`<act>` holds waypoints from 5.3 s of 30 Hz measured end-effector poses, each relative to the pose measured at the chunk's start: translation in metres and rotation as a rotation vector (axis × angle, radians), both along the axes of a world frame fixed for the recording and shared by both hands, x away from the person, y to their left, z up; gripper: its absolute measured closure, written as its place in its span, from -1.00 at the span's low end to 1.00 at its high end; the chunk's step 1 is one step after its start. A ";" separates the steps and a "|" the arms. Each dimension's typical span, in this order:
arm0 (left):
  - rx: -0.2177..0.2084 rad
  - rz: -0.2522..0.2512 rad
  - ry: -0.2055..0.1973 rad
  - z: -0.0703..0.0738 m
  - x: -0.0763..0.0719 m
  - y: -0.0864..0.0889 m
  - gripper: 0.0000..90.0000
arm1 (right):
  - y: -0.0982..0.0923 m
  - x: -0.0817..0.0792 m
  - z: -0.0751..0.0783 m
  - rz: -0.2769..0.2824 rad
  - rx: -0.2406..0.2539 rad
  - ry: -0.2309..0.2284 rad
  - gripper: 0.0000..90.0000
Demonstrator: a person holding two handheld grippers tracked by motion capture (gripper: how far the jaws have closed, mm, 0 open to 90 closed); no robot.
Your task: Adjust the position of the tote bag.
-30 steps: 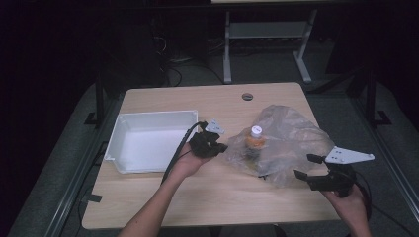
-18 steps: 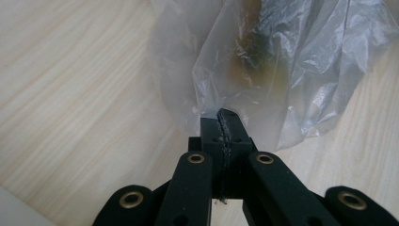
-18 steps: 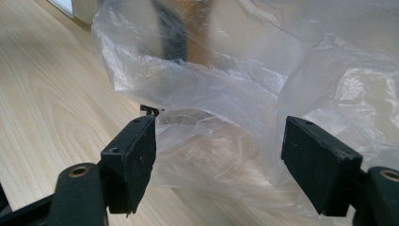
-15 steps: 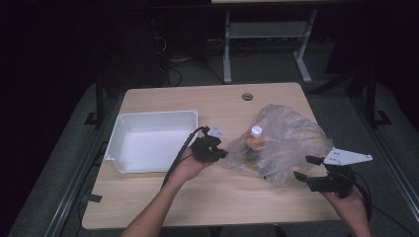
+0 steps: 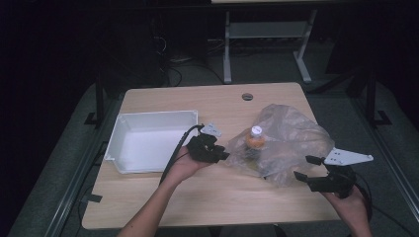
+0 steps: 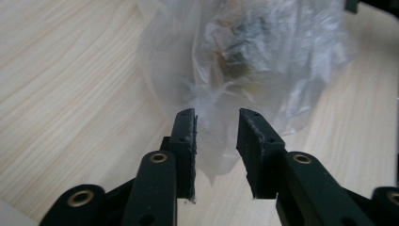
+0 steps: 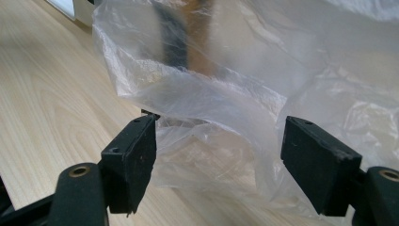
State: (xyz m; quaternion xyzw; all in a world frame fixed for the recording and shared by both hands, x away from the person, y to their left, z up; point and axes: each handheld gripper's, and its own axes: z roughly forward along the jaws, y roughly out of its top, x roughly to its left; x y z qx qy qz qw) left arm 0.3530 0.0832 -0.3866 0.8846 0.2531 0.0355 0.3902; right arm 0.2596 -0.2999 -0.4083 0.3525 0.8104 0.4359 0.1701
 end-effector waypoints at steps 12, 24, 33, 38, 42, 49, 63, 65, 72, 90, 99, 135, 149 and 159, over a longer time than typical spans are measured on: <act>-0.038 0.008 -0.069 0.047 -0.002 0.002 -0.20 | 0.002 0.001 0.001 0.006 -0.007 -0.005 -0.41; 0.005 -0.020 -0.106 0.057 0.010 -0.034 -0.26 | -0.002 -0.001 0.002 -0.001 0.008 -0.012 -0.41; 0.065 -0.029 -0.120 0.054 0.016 -0.063 -0.31 | -0.003 -0.001 0.004 0.004 0.012 -0.021 -0.41; 0.084 -0.033 -0.104 0.047 0.017 -0.071 -0.10 | -0.005 -0.003 0.005 -0.004 0.018 -0.020 -0.41; 0.085 -0.046 -0.104 0.047 0.017 -0.073 0.25 | -0.006 -0.003 0.005 -0.003 0.019 -0.023 -0.40; 0.092 -0.062 -0.128 0.050 0.015 -0.070 0.86 | -0.006 -0.003 0.005 -0.002 0.020 -0.024 -0.39; 0.113 -0.009 -0.130 0.043 0.015 -0.050 0.99 | -0.002 -0.002 0.004 0.025 0.020 -0.009 -0.39; 0.118 -0.001 -0.133 0.042 0.015 -0.047 0.99 | -0.002 -0.002 0.004 0.031 0.019 -0.015 -0.38; 0.138 0.027 -0.115 0.030 0.016 -0.036 0.99 | 0.001 -0.002 0.003 0.045 0.019 -0.009 -0.38; 0.155 0.050 -0.055 -0.004 0.013 -0.018 0.99 | 0.003 -0.001 -0.001 0.065 0.013 0.009 -0.37; 0.155 0.058 -0.037 -0.012 0.013 -0.011 0.99 | 0.003 0.000 -0.003 0.067 0.009 0.026 -0.37; 0.158 0.064 -0.024 -0.021 0.008 0.000 0.99 | 0.010 -0.001 0.006 0.081 0.009 0.004 -0.39; 0.151 0.065 -0.026 -0.020 0.008 0.001 0.95 | 0.017 0.002 0.023 0.099 0.045 -0.029 -0.41; 0.158 0.053 -0.025 -0.021 0.006 0.000 0.95 | 0.024 0.001 0.016 0.151 0.041 -0.010 -0.27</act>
